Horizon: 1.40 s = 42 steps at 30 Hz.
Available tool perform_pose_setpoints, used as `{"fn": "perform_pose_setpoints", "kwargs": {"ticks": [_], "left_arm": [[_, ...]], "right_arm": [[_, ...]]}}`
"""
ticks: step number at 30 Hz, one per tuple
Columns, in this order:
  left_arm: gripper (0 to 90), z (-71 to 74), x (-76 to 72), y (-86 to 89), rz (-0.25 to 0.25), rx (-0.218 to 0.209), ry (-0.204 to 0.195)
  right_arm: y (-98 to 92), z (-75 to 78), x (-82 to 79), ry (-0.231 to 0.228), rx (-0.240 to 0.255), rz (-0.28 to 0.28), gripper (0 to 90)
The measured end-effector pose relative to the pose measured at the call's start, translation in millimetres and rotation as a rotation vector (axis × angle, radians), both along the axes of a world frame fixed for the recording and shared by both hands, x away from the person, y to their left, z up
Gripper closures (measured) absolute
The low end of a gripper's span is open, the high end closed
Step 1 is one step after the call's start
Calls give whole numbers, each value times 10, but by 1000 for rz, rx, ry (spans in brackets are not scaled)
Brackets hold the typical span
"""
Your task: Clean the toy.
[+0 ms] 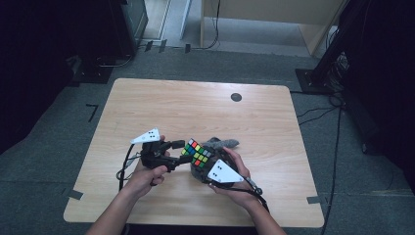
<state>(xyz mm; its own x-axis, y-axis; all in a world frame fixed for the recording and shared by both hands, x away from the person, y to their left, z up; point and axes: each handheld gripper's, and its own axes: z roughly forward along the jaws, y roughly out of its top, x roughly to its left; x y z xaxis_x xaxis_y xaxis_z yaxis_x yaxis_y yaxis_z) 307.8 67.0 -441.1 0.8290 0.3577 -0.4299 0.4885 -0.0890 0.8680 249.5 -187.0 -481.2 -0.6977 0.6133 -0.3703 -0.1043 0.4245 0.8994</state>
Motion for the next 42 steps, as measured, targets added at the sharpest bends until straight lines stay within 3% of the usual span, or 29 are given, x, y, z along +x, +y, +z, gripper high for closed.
{"fn": "perform_pose_setpoints", "kwargs": {"ticks": [2, 5, 9, 12, 20, 24, 29, 34, 37, 42], "left_arm": [[198, -1, 7, 37, 3, 6, -15], [186, -52, 3, 40, 3, 70, -64], [176, -128, -32, 11, 40, 145, -161], [168, -151, -78, -33, 57, 185, -234], [200, -206, -193, -135, 78, 275, -379], [191, -206, -238, -157, 85, 290, -438], [167, -234, -270, -190, 88, 315, -498], [168, -295, -336, -263, 91, 384, -598], [167, -296, -373, -297, 111, 399, -654], [166, -288, -409, -310, 123, 402, -705]], "right_arm": [[-61, 4, 32, 26, 22, -18, 344], [-161, 39, 77, 64, 63, -37, 344], [-276, 109, 117, 118, 125, -40, 344], [-322, 182, 131, 193, 180, -8, 344], [-273, 307, 116, 386, 279, 16, 343], [-293, 365, 139, 521, 366, 55, 343], [-279, 394, 155, 592, 373, 27, 343], [-304, 414, 178, 649, 428, 28, 343], [-272, 421, 171, 670, 409, 43, 343], [-186, 405, 154, 698, 388, 63, 343]]}}
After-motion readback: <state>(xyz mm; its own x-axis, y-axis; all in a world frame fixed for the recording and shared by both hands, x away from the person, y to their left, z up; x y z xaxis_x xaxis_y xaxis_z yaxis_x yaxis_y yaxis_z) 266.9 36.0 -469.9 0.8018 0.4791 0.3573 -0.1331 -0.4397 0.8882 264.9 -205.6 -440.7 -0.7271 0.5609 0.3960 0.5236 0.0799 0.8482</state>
